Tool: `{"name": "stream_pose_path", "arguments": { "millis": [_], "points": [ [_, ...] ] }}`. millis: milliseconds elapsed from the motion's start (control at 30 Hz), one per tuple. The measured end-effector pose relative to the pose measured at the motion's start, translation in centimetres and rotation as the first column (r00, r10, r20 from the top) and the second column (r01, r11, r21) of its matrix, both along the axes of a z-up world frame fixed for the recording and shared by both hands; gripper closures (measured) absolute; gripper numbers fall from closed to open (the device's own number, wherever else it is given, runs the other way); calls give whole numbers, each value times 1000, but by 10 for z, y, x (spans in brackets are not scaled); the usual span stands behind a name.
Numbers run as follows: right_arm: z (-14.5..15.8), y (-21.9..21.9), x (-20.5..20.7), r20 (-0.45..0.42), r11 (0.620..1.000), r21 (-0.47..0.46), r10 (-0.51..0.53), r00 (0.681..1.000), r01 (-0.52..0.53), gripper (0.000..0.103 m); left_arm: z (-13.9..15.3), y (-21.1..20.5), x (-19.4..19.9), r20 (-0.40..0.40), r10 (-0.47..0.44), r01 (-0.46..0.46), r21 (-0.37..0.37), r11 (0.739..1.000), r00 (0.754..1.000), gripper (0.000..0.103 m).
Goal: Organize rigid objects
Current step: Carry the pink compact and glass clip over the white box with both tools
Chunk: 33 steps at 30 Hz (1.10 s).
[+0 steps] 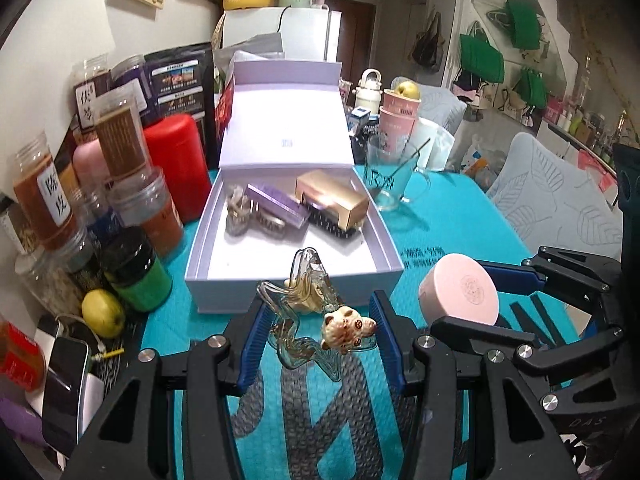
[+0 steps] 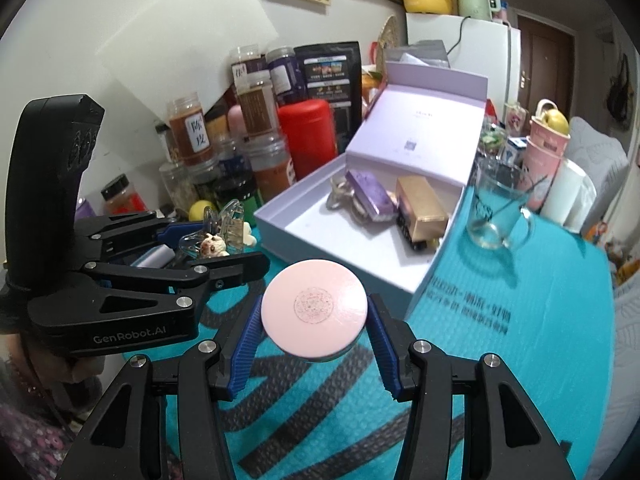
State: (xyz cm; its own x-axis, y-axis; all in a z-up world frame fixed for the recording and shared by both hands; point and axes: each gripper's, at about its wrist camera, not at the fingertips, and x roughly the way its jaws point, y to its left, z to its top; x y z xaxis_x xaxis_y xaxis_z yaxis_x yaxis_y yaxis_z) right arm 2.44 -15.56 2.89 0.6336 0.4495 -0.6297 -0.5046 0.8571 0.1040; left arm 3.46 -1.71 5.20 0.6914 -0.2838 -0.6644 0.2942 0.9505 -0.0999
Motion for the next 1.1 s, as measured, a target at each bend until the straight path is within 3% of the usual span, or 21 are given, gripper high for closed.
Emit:
{"name": "stream_pose_path", "arguments": {
  "millis": [700, 1100],
  "points": [
    [40, -9, 58, 110, 1000, -13, 15, 994, -14, 52, 33, -6, 59, 63, -13, 13, 1, 1000, 998, 54],
    [30, 0, 99, 82, 1000, -1, 19, 996, -19, 52, 19, -1, 100, 37, -24, 23, 18, 1000, 999, 54]
  ]
}}
